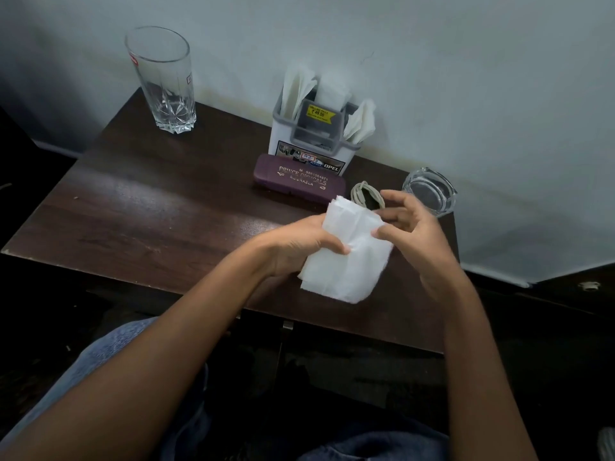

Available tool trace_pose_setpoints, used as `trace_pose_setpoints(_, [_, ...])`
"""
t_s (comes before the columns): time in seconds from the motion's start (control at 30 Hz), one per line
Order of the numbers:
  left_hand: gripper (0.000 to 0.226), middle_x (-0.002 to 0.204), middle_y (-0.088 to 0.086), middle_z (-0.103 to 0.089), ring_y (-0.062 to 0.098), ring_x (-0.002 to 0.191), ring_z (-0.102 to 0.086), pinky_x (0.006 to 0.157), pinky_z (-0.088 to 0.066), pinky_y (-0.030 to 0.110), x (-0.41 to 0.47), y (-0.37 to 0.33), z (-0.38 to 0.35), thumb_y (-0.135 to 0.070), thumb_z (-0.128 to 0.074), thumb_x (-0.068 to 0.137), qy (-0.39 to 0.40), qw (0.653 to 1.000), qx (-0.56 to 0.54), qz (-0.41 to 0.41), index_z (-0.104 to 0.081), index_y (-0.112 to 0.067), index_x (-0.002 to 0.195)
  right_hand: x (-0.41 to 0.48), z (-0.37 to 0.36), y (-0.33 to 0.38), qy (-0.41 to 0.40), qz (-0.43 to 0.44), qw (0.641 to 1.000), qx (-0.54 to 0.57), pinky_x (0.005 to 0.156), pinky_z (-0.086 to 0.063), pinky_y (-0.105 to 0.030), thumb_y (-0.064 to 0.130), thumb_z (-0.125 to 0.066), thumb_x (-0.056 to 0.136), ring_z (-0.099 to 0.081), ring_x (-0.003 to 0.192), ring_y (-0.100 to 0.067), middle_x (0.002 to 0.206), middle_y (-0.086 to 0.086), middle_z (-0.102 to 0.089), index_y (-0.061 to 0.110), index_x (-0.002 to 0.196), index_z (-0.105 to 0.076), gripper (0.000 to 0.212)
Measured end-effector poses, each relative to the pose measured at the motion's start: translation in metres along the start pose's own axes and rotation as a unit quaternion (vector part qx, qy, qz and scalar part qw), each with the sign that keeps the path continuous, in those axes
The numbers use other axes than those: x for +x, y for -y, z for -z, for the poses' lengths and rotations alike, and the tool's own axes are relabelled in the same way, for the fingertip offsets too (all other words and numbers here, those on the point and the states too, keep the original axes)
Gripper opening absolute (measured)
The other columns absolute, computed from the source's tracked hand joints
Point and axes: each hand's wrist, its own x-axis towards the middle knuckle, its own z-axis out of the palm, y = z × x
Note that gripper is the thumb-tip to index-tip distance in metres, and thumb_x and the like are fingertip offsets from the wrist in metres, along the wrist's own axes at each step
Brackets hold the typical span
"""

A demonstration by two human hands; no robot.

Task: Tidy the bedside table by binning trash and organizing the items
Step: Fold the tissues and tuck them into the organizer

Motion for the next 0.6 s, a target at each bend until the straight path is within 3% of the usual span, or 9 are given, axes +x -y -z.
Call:
trace_pose_setpoints(0.07, [0.047,0.113,0.011,-0.062,0.024,0.101,-0.059,0.088,-0.048,0.034,-0.003,0.001,-0.001,0.008,-0.049,0.087,0.056,0.998,0.024,0.015,-0.05,-0.013,0.129,-0.003,0.002,0.0,0.082,-0.025,0.996,-0.001,0.087,-0.051,-0.037,-0.001,-0.065,0.077,-0.065,0.097,-0.022,0.105,-0.01,-0.068,0.027,0.127,-0.048,0.061])
trace_pose_setpoints(0.17, [0.046,0.109,0.007,-0.062,0.022,0.098,-0.061,0.085,-0.05,0.034,-0.004,0.003,0.001,0.003,-0.053,0.086,0.11,0.991,0.063,0.048,-0.049,-0.018,0.126,-0.008,-0.001,0.005,0.163,-0.036,0.986,-0.027,0.085,-0.053,-0.039,-0.007,-0.068,0.074,-0.067,0.091,-0.027,0.104,-0.017,-0.068,0.031,0.127,-0.046,0.068])
trace_pose_setpoints(0.3, [0.044,0.108,0.006,-0.063,0.022,0.097,-0.063,0.08,-0.053,0.031,-0.003,0.003,0.005,-0.006,-0.06,0.08,0.131,0.987,0.074,0.056,-0.052,-0.023,0.12,-0.008,-0.006,0.007,0.173,-0.019,0.984,-0.024,0.081,-0.054,-0.035,-0.014,-0.067,0.072,-0.067,0.084,-0.021,0.102,-0.016,-0.068,0.022,0.119,-0.054,0.061])
trace_pose_setpoints(0.43, [0.042,0.104,0.006,-0.067,0.02,0.09,-0.066,0.077,-0.054,0.032,0.003,0.005,0.006,-0.011,-0.07,0.076,0.009,0.998,0.066,0.01,-0.059,-0.017,0.116,-0.004,-0.003,0.003,0.062,-0.011,0.996,0.066,0.078,-0.055,-0.038,-0.013,-0.066,0.073,-0.066,0.086,-0.022,0.098,-0.011,-0.068,0.015,0.107,-0.059,0.045])
trace_pose_setpoints(0.53, [0.038,0.106,0.005,-0.069,0.017,0.091,-0.067,0.076,-0.058,0.032,0.007,0.005,0.008,-0.009,-0.068,0.081,-0.107,0.994,0.015,-0.026,-0.06,-0.012,0.118,0.002,-0.001,-0.004,-0.047,-0.025,0.988,0.147,0.076,-0.054,-0.04,-0.01,-0.067,0.072,-0.065,0.086,-0.023,0.095,-0.008,-0.068,0.012,0.102,-0.06,0.038])
trace_pose_setpoints(0.6, [0.032,0.108,0.004,-0.069,0.016,0.093,-0.067,0.075,-0.058,0.029,0.008,0.005,0.01,-0.01,-0.067,0.083,-0.154,0.987,-0.002,-0.053,-0.06,-0.012,0.114,0.005,-0.002,-0.009,-0.074,-0.045,0.979,0.186,0.077,-0.054,-0.043,-0.009,-0.068,0.071,-0.065,0.088,-0.025,0.095,-0.007,-0.068,0.013,0.098,-0.062,0.035])
